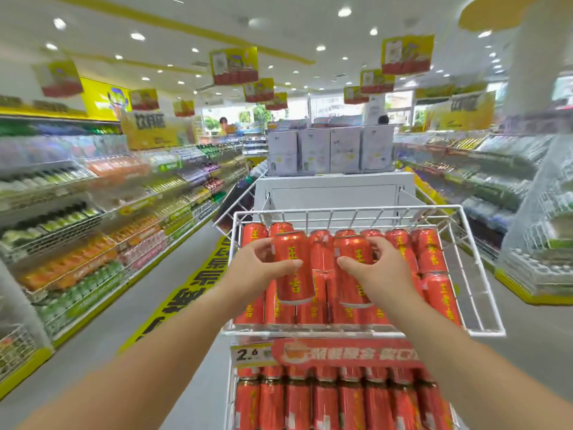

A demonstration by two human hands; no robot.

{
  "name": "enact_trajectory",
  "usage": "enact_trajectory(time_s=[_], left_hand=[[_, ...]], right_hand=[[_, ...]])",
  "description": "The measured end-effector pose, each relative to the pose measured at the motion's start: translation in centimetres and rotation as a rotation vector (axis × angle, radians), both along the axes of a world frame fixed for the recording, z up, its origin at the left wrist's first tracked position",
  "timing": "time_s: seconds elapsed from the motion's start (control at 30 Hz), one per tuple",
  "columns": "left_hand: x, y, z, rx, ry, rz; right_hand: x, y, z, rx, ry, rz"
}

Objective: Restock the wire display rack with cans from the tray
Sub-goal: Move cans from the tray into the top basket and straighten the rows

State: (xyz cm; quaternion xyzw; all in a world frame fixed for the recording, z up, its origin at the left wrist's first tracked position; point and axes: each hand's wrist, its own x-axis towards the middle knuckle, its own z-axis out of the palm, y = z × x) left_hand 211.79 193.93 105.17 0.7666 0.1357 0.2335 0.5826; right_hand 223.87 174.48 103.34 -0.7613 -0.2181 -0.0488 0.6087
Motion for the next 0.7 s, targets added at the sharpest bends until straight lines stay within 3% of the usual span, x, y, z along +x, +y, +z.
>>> enact_trajectory(time_s=[0.27, 0.7], left_hand=[[7.3, 0.5, 1.8, -0.016, -0.005, 0.138], [12.1, 0.9, 0.6, 0.289, 0.116, 0.135]], right_hand=[[7.9, 2.2, 1.7, -0.026, -0.003, 0.044], [12.5, 5.7, -1.0, -0.084, 0.050, 0.001]])
